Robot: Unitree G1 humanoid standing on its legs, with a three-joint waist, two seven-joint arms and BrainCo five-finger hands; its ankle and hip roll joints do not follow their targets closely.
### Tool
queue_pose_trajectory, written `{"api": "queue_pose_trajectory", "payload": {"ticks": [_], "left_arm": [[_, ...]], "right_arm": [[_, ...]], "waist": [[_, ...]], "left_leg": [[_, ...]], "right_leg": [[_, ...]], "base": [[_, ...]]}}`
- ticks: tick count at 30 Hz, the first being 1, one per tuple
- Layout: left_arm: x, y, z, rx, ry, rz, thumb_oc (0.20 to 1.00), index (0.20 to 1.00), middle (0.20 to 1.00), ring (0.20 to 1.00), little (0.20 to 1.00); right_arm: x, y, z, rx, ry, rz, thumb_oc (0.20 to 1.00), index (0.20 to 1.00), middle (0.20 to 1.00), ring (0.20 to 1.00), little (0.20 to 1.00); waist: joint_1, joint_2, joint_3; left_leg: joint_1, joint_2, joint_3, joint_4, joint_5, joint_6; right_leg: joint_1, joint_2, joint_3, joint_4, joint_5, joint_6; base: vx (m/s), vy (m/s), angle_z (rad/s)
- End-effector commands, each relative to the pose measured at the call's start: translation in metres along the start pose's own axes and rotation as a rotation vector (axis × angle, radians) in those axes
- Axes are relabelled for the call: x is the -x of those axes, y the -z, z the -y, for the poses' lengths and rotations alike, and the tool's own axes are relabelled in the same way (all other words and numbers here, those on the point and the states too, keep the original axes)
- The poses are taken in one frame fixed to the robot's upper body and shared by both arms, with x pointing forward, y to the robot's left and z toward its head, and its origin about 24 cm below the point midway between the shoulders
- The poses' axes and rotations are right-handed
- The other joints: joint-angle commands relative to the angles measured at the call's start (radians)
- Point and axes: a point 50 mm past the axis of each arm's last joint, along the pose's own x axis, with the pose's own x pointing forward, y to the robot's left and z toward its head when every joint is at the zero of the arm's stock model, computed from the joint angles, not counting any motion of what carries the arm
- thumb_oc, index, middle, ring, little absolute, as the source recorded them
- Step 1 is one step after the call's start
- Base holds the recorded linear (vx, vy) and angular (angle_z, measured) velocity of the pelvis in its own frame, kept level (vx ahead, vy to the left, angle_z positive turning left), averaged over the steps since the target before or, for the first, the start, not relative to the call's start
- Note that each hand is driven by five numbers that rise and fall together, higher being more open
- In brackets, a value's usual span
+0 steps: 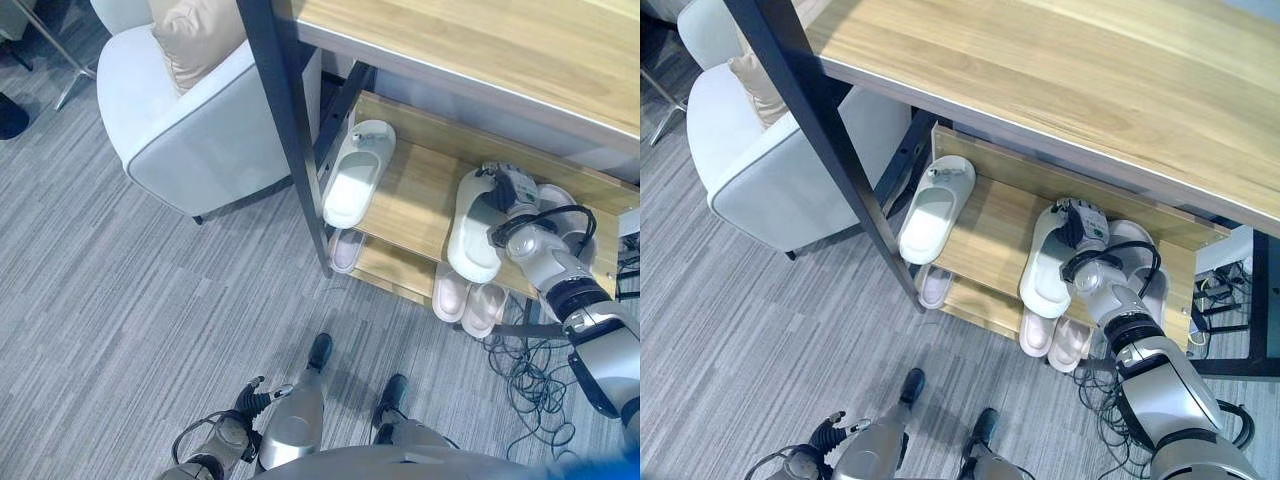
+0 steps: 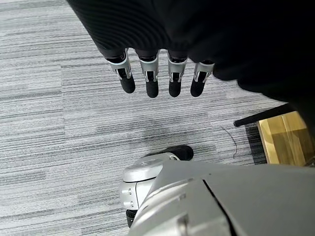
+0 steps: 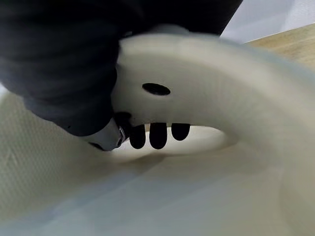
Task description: Arrange the slippers neatly on the shoe rack.
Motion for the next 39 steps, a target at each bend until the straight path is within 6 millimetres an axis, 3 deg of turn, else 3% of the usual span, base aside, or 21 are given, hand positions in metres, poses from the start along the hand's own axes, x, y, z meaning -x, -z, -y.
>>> {"api": "queue_pose_trajectory", "payload": {"ticks": [1, 9, 10, 11, 17, 26, 39], "left_arm": [[0.000, -0.011, 0.027, -0.018, 0.059, 0.017, 1.000, 1.000, 1.000, 1.000, 1.000], [0.000, -0.016, 0.029, -0.031, 0.058, 0.039, 1.000, 1.000, 1.000, 1.000, 1.000], [-0.006, -0.030, 0.018, -0.014, 0.037, 0.061, 1.000, 1.000, 1.000, 1.000, 1.000], [-0.007, -0.036, 0.016, -0.007, 0.014, 0.080, 1.000, 1.000, 1.000, 1.000, 1.000], [-0.005, -0.020, 0.011, 0.018, 0.008, 0.034, 1.000, 1.000, 1.000, 1.000, 1.000], [-0.007, -0.016, -0.005, 0.028, -0.023, 0.010, 1.000, 1.000, 1.000, 1.000, 1.000], [-0.010, -0.024, -0.019, 0.045, -0.049, 0.024, 1.000, 1.000, 1.000, 1.000, 1.000]], "right_arm": [[-0.003, -0.010, 0.018, 0.005, 0.115, 0.063, 0.200, 0.200, 0.200, 0.200, 0.200], [0.001, -0.032, 0.033, -0.003, 0.231, 0.174, 0.200, 0.200, 0.200, 0.200, 0.200], [0.002, -0.051, 0.037, -0.011, 0.240, 0.256, 0.200, 0.200, 0.200, 0.200, 0.200], [-0.004, -0.053, 0.045, -0.026, 0.264, 0.243, 0.200, 0.200, 0.200, 0.200, 0.200], [-0.013, -0.065, 0.050, -0.061, 0.265, 0.257, 0.200, 0.200, 0.200, 0.200, 0.200], [-0.027, -0.071, 0.044, -0.116, 0.216, 0.206, 0.200, 0.200, 0.200, 0.200, 0.200], [-0.032, -0.072, 0.033, -0.140, 0.178, 0.149, 0.200, 0.200, 0.200, 0.200, 0.200]], "waist": [[0.016, -0.002, -0.026], [0.014, -0.004, -0.025], [0.003, -0.005, -0.024], [0.001, -0.006, -0.030], [0.022, -0.020, -0.022], [0.060, -0.049, -0.004], [0.077, -0.062, 0.007]], "left_leg": [[0.001, -0.003, -0.011, 0.004, -0.067, -0.029], [-0.001, -0.006, -0.015, 0.004, -0.071, -0.027], [0.000, -0.004, -0.013, 0.004, -0.073, -0.028], [-0.004, -0.005, -0.011, 0.004, -0.075, -0.027], [-0.023, -0.011, -0.024, 0.004, -0.070, -0.027], [-0.053, -0.023, -0.051, 0.004, -0.064, -0.030], [-0.071, -0.044, -0.074, 0.004, -0.064, -0.027]], "right_leg": [[0.048, -0.043, 0.006, 0.006, -0.017, 0.071], [0.048, -0.044, 0.002, 0.006, -0.019, 0.073], [0.046, -0.045, 0.005, 0.006, -0.019, 0.074], [0.041, -0.046, 0.005, 0.006, -0.017, 0.074], [0.031, -0.046, -0.003, 0.006, -0.013, 0.073], [0.021, -0.050, -0.034, 0.006, -0.005, 0.078], [0.013, -0.066, -0.062, 0.010, 0.007, 0.084]], "base": [[0.00, 0.000, 0.00], [0.00, 0.002, 0.01], [0.00, 0.022, 0.06], [0.00, 0.000, 0.00], [-0.01, 0.009, 0.06], [0.00, 0.013, 0.05], [0.00, 0.032, 0.09]]}}
